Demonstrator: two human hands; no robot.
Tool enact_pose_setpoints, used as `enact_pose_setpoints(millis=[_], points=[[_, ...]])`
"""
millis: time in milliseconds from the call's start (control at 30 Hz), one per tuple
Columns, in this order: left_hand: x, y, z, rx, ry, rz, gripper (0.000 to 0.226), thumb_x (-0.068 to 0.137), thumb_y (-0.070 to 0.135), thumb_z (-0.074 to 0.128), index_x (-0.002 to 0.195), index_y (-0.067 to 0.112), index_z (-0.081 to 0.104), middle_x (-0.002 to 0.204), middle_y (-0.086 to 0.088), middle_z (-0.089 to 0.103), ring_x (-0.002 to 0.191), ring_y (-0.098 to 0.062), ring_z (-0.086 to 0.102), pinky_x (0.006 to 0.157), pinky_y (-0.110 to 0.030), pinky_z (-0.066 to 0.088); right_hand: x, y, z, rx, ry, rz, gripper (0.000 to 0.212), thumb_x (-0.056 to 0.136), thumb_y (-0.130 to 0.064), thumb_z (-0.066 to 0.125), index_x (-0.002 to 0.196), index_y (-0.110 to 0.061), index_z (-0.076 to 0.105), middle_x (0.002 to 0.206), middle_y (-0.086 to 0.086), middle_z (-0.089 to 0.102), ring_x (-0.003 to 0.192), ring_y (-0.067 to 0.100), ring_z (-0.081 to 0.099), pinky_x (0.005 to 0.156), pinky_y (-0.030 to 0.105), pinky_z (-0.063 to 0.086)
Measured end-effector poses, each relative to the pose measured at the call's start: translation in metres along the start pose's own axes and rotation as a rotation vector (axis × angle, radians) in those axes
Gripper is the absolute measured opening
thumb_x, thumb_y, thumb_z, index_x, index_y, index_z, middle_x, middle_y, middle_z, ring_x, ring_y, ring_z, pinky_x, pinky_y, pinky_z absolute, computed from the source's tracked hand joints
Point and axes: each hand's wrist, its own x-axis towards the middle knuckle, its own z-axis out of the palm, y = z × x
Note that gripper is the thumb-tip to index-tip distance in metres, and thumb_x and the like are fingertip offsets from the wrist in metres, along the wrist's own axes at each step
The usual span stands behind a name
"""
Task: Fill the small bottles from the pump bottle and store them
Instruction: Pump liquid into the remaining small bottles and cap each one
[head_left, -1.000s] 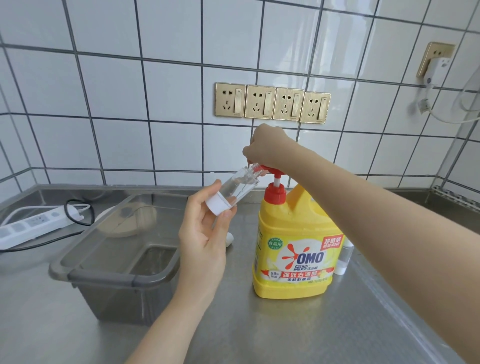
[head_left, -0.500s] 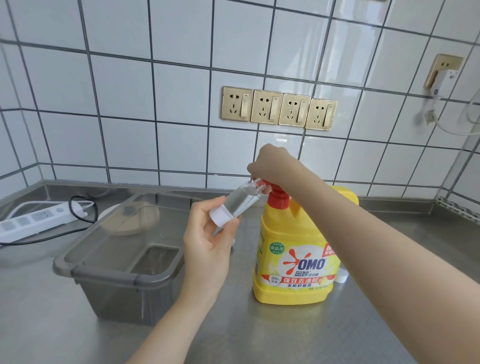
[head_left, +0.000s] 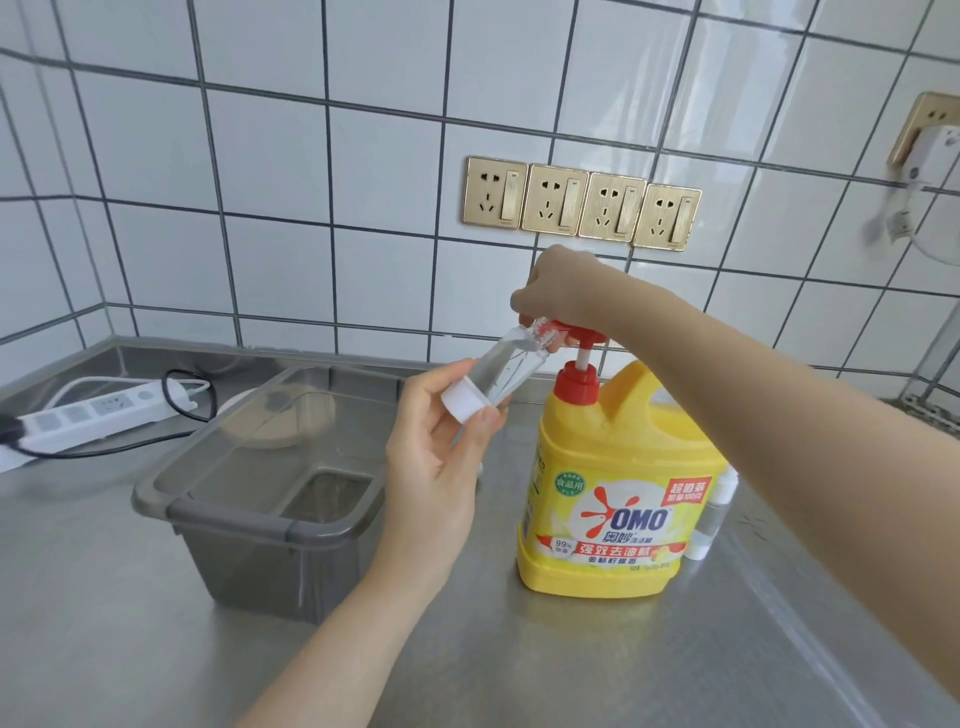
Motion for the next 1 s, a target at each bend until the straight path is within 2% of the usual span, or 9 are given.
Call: enact_pose_setpoints(millis=[133,267,433,567,667,767,933,1000], points=[[-0.001,-0.001,-0.001,0.012,-0.008,-0.001,0.032,0.088,0.012,0.063,0.116,0.024,0.057,0.121,-0.008,0.065,0.114,-0.03,0.065,0.1,-0.049,0.051,0.001,-0.001,-0.001,-0.017,-0.009,0.012,0.02,0.088,-0.009,0.047,0.087,0.0,0.065,0.032,-0.002,0.051,0.018,0.007,0.043,0.028,0.008,0.029],[-0.001,-0.005,-0.002,0.028,-0.003,-0.014,0.032,0.088,0.012,0.063,0.115,0.026,0.058,0.12,-0.007,0.066,0.113,-0.03,0.065,0.099,-0.049,0.051,-0.002,-0.001,0.005,0.018,-0.036,0.057,0.019,0.088,-0.003,0.042,0.07,-0.002,0.049,0.037,0.007,0.048,0.02,0.017,0.043,0.031,0.014,0.039],[0.0,-0.008,-0.003,0.02,0.016,-0.032,0.031,0.088,0.006,0.061,0.114,0.023,0.058,0.119,-0.009,0.067,0.111,-0.029,0.067,0.099,-0.05,0.051,0.001,0.002,0.017,-0.017,0.045,0.071,0.023,0.085,-0.006,0.045,0.062,-0.008,0.043,0.026,-0.001,0.045,0.015,0.009,0.04,0.032,0.006,0.03],[0.001,-0.009,-0.003,0.009,0.012,-0.045,0.03,0.087,0.008,0.063,0.112,0.024,0.058,0.118,-0.008,0.068,0.112,-0.029,0.066,0.099,-0.051,0.05,0.001,0.002,0.014,-0.023,0.047,0.053,0.019,0.084,-0.007,0.045,0.072,-0.004,0.059,0.023,-0.002,0.045,0.018,0.011,0.044,0.034,0.011,0.036],[0.0,-0.008,-0.001,0.002,0.002,-0.062,0.03,0.085,0.011,0.065,0.113,0.02,0.056,0.117,-0.008,0.068,0.11,-0.028,0.068,0.098,-0.05,0.051,0.0,0.0,0.008,-0.006,0.051,0.023,0.027,0.085,-0.009,0.043,0.09,0.002,0.067,0.043,0.004,0.058,0.02,0.012,0.046,0.028,0.01,0.033],[0.0,-0.009,-0.001,0.021,-0.001,-0.083,0.034,0.086,0.007,0.069,0.115,0.02,0.056,0.116,-0.004,0.07,0.108,-0.025,0.069,0.098,-0.046,0.052,0.001,0.001,0.006,0.004,0.057,0.019,0.028,0.086,-0.009,0.044,0.094,0.003,0.068,0.053,0.007,0.058,0.019,0.01,0.044,0.027,0.009,0.03],[0.001,-0.009,-0.004,0.096,-0.033,-0.12,0.043,0.09,0.005,0.066,0.129,0.022,0.06,0.12,0.009,0.07,0.114,-0.011,0.065,0.098,-0.031,0.052,0.003,0.002,0.012,-0.015,0.028,0.042,0.018,0.086,-0.007,0.045,0.071,-0.003,0.054,0.035,0.003,0.051,0.021,0.015,0.046,0.031,0.013,0.037],[0.0,-0.009,-0.004,0.105,-0.036,-0.119,0.042,0.09,0.004,0.066,0.127,0.024,0.061,0.119,0.01,0.071,0.113,-0.009,0.065,0.096,-0.027,0.052,0.004,0.004,0.015,-0.049,0.045,0.044,0.023,0.087,-0.008,0.046,0.064,-0.007,0.048,0.038,0.002,0.05,0.02,0.011,0.043,0.03,0.008,0.031]])
